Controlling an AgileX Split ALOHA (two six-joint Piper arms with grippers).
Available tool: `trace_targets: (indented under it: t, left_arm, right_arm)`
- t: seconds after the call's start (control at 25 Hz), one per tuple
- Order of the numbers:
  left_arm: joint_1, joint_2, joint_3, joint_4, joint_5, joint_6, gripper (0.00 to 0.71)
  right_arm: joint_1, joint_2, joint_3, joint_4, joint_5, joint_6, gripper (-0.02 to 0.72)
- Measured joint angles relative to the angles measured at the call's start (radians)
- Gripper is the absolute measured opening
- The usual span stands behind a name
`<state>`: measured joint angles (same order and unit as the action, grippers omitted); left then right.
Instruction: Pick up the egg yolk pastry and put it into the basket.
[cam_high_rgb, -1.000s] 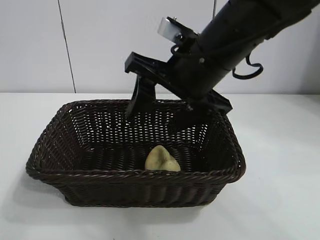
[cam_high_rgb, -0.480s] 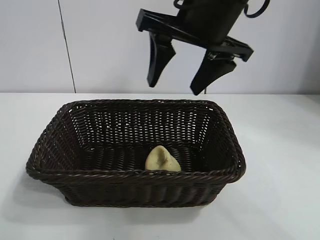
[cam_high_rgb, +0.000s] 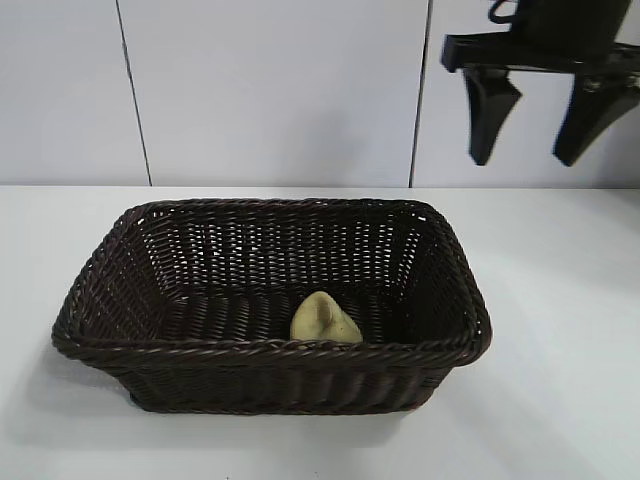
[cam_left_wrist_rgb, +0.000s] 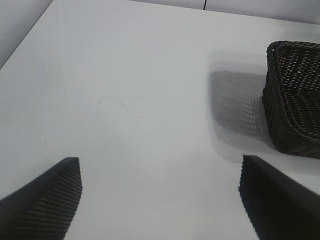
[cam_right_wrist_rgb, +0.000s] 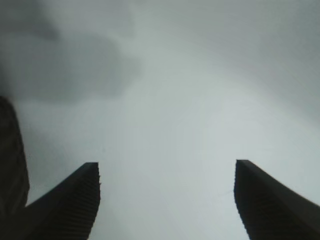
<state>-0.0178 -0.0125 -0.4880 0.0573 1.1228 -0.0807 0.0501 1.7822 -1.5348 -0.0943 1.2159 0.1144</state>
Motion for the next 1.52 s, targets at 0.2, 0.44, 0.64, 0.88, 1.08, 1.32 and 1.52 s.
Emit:
trace_targets:
  t: [0.2, 0.44, 0.64, 0.88, 1.08, 1.32, 1.52]
  left_arm:
    - [0.000, 0.000, 0.000, 0.000, 0.000, 0.000, 0.624]
    - [0.000, 0.000, 0.000, 0.000, 0.000, 0.000, 0.624]
    - [0.000, 0.000, 0.000, 0.000, 0.000, 0.000, 0.624]
    - [0.000, 0.000, 0.000, 0.000, 0.000, 0.000, 0.624]
    - [0.000, 0.000, 0.000, 0.000, 0.000, 0.000, 0.624]
    - [0.000, 0.000, 0.000, 0.000, 0.000, 0.000, 0.624]
    - [0.000, 0.000, 0.000, 0.000, 0.000, 0.000, 0.624]
  right_arm:
    - [-0.038, 0.000, 0.000, -0.002, 0.000, -0.016, 0.540]
    - [-0.038, -0.051, 0.037, 0.016, 0.000, -0.029, 0.540]
    - [-0.038, -0.220, 0.203, 0.032, 0.000, -0.030, 0.540]
    - [-0.038, -0.495, 0.478, 0.045, 0.001, -0.032, 0.540]
    - [-0.038, -0.749, 0.707, 0.047, -0.027, -0.033, 0.540]
    - [-0.038, -1.042, 0.929, 0.049, -0.122, -0.036, 0.540]
    - [-0.038, -1.227, 1.051, 0.049, -0.158, -0.036, 0.540]
